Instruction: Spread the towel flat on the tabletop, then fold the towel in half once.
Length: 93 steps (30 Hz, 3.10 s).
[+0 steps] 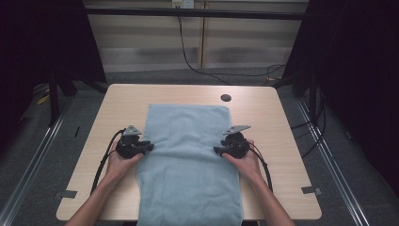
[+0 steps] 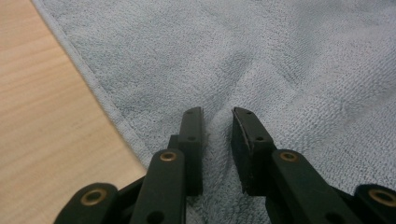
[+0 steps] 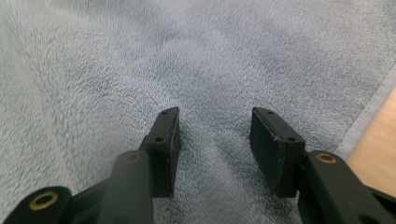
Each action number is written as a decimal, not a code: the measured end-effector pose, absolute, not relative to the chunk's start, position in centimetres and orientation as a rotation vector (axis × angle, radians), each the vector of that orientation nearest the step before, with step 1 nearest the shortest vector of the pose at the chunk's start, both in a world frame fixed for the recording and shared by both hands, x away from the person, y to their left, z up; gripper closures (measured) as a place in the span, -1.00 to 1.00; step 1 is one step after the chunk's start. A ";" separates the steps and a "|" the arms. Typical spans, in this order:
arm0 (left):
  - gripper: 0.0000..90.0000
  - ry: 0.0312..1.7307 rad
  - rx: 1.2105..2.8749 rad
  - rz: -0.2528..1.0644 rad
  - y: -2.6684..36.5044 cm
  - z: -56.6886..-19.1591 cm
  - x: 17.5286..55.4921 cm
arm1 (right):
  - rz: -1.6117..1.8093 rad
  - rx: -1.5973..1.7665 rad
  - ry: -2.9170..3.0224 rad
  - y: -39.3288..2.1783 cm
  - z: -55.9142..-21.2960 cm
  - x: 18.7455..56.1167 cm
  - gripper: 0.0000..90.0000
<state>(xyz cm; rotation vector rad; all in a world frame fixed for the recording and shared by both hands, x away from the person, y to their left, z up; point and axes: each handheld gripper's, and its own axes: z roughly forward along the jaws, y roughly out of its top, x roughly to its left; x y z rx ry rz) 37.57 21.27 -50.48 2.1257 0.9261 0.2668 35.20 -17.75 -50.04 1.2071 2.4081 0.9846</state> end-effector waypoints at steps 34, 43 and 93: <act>0.52 0.807 2.120 -0.048 22.6 -49.4 24.7 | 1.131 1.096 2.548 -21.0 -48.7 20.6 0.14; 0.36 0.863 2.125 0.107 20.8 -48.8 31.7 | 1.097 1.216 2.377 -22.7 -47.4 28.6 0.07; 0.60 0.841 2.185 0.313 20.2 -50.3 36.5 | 1.079 1.270 2.377 -21.2 -50.4 33.2 0.87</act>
